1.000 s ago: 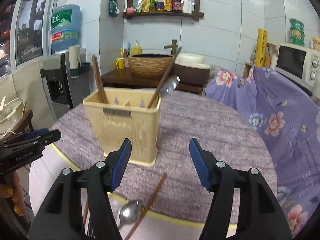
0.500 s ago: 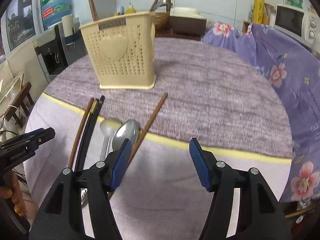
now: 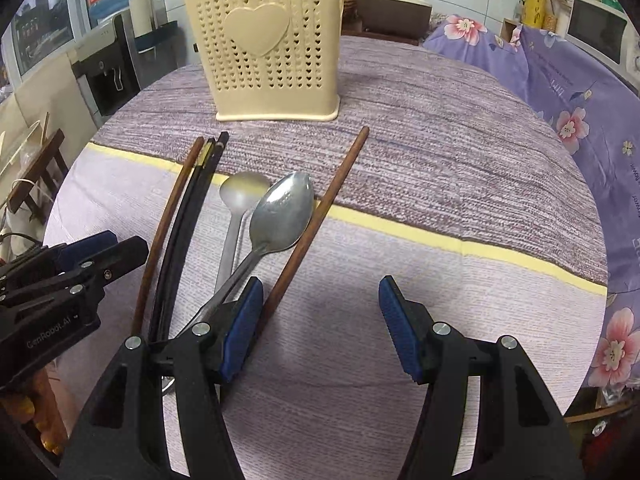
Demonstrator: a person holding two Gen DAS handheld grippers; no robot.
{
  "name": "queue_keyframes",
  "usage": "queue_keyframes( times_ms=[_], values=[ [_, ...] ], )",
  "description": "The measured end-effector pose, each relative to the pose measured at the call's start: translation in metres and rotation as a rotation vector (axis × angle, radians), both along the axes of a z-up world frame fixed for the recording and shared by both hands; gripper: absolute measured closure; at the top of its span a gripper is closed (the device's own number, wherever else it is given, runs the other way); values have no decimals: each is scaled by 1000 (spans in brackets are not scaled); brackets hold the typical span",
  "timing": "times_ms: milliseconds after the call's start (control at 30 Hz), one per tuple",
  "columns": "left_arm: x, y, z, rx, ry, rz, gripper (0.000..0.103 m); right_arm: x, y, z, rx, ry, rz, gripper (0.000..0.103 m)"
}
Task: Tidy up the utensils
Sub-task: 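Open both tools and pull them back from the holder, then grasp a brown chopstick with the right tool while the left tool grasps another chopstick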
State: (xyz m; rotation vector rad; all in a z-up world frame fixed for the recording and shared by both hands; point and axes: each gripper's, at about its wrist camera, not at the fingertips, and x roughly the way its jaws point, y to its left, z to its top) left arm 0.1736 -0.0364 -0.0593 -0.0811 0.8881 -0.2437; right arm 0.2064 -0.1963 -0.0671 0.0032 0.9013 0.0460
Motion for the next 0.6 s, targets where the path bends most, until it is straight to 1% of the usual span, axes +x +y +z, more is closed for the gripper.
queue_keyframes(
  times_ms=[67, 333, 433, 500, 533, 600],
  values=[
    [0, -2, 0, 7, 0, -5, 58, 0, 1, 0, -5, 4, -6, 42],
    [1, -20, -2, 126, -11, -27, 59, -3, -1, 4, -61, 22, 4, 42],
    [3, -17, -1, 145, -7, -47, 59, -7, -13, 9, -85, 22, -14, 42],
    [4, -12, -1, 168, -1, -46, 59, -8, -24, 8, -99, 38, -37, 42],
    [6, -9, -1, 170, 5, -46, 59, -7, -32, 7, -76, 47, -42, 42],
    [10, -1, 0, 128, 23, -48, 59, -7, -49, 5, 31, 54, -54, 42]
  ],
)
